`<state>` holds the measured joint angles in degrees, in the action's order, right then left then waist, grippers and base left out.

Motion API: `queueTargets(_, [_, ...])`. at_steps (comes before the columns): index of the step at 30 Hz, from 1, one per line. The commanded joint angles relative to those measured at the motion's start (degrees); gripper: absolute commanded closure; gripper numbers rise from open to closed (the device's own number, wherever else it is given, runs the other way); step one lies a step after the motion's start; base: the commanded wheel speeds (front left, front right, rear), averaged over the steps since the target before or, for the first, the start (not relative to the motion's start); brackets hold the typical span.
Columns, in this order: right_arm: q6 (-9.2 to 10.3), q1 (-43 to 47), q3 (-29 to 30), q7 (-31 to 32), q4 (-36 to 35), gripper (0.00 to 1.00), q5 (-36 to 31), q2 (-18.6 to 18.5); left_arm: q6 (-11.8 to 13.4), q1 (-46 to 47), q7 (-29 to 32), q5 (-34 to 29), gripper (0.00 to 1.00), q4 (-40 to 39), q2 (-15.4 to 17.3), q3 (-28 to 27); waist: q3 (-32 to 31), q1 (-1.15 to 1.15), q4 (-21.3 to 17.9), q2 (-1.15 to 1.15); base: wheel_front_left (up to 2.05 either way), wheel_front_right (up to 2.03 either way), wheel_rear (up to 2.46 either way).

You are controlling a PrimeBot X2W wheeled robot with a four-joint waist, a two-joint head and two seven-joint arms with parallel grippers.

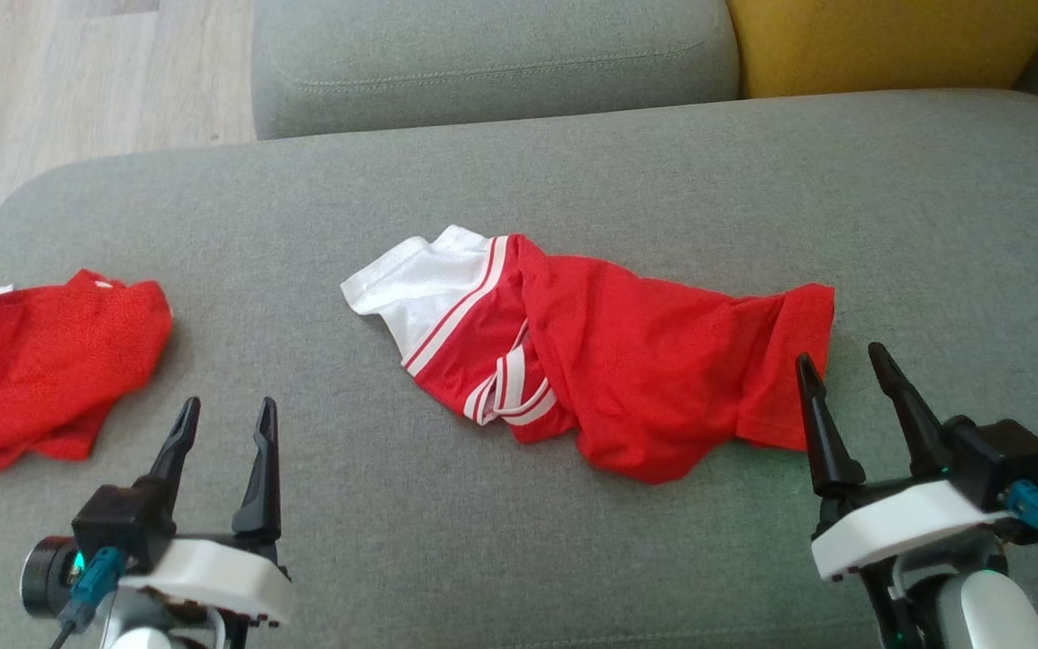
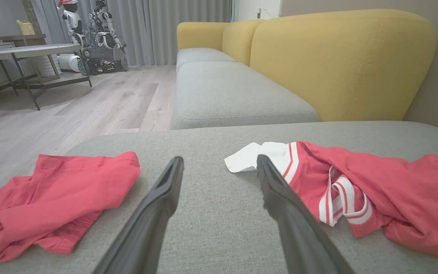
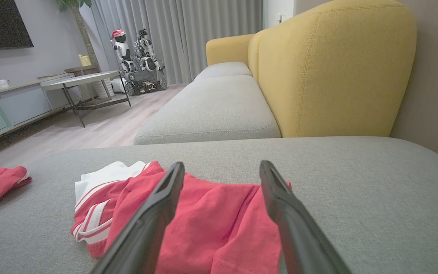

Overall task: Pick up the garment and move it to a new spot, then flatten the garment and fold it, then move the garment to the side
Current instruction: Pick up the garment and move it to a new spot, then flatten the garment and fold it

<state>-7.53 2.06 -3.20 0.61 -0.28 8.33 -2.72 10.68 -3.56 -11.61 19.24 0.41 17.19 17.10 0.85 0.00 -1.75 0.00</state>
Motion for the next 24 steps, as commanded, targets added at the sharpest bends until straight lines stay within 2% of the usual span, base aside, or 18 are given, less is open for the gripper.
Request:
queueTargets(1, [0.04,-0.88,-1.20,0.17,-2.24,0.00,-0.25,-0.16,0.52,1.44,0.00,-0.33,0.00,-2.12,1.40,-2.12,0.05,0.00,0.03,0.00,0.00,0.00,0.00])
queueTargets(20, [0.04,-1.03,-1.39,0.12,-1.86,0.00,-0.15,-0.16,0.86,1.77,0.44,0.23,0.00,-2.59,2.00,-1.71,0.79,0.00,0.20,0.00,0.00,0.00,0.00])
queueTargets(24, [0.04,-1.42,-3.10,0.86,-1.52,0.00,-0.92,-0.16,0.98,2.06,0.42,0.31,0.00,-2.71,1.96,-1.60,1.32,0.00,0.41,0.00,0.00,0.00,0.00])
